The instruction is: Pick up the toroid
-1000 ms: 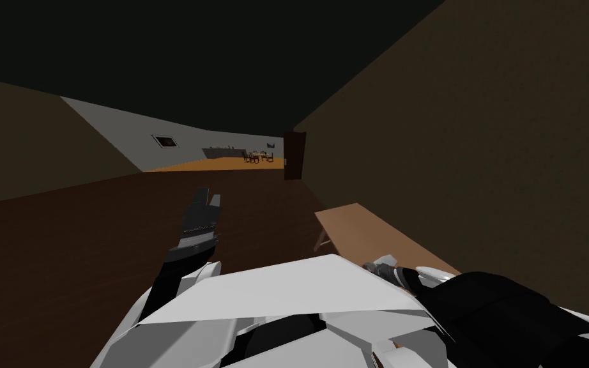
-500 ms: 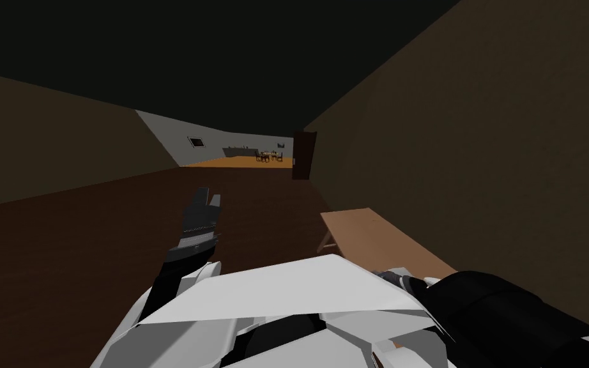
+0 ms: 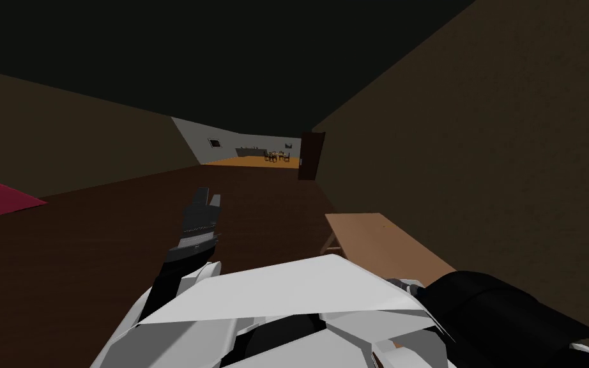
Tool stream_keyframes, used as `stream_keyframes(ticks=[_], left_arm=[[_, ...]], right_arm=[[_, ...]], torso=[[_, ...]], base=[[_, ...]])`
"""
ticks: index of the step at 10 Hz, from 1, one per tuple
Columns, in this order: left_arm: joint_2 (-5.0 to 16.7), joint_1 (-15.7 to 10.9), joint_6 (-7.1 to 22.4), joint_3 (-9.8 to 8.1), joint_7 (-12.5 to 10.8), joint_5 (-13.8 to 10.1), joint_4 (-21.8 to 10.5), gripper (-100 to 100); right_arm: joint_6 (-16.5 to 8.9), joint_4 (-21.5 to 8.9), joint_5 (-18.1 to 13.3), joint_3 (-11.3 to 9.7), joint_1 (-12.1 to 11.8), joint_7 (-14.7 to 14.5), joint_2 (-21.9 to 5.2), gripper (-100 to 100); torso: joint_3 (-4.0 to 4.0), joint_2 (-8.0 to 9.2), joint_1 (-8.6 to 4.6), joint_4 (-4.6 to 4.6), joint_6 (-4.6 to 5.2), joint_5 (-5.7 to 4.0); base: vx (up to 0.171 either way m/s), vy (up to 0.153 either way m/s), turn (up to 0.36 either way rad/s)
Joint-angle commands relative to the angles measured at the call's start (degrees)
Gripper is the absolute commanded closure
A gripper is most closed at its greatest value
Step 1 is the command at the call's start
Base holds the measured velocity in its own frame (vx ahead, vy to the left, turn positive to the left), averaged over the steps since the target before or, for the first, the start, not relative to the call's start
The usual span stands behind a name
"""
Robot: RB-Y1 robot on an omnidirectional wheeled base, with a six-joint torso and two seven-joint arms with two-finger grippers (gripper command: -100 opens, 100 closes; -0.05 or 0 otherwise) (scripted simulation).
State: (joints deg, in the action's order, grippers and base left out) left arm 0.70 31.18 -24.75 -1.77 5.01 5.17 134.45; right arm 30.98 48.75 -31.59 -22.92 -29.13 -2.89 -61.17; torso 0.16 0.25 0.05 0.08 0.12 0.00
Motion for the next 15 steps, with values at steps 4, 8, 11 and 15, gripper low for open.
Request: stream_keyframes(ticks=[4,8,11,15], left_arm=[[0.0,0.0,0.0,0.0,0.0,0.0,0.0,0],[0.0,0.0,0.0,0.0,0.0,0.0,0.0,0],[0.0,0.0,0.0,-0.01,0.0,0.0,0.0,0],[0.0,0.0,0.0,-0.01,0.0,0.0,0.0,0]], right_arm=[[0.8,-2.2,-3.4,6.2,-3.1,2.2,3.4,-100],[1.4,-4.3,-6.5,11.9,-6.0,4.1,6.7,-100],[1.9,-5.2,-6.4,11.5,-5.3,3.4,6.9,100],[1.9,-5.2,-6.4,11.5,-5.3,3.4,6.9,0]], torso=[[0.0,0.01,0.02,0.0,-0.03,0.0],[0.01,0.02,-0.02,0.0,-0.03,0.0],[-0.1,-0.17,-0.05,-0.04,0.03,-0.01],[-0.13,-0.23,-0.05,-0.05,0.01,-0.02]], base=[[-0.059,0.006,0.197],[-0.063,0.008,0.213],[-0.008,0.0,0.002],[0.0,0.0,0.0]])
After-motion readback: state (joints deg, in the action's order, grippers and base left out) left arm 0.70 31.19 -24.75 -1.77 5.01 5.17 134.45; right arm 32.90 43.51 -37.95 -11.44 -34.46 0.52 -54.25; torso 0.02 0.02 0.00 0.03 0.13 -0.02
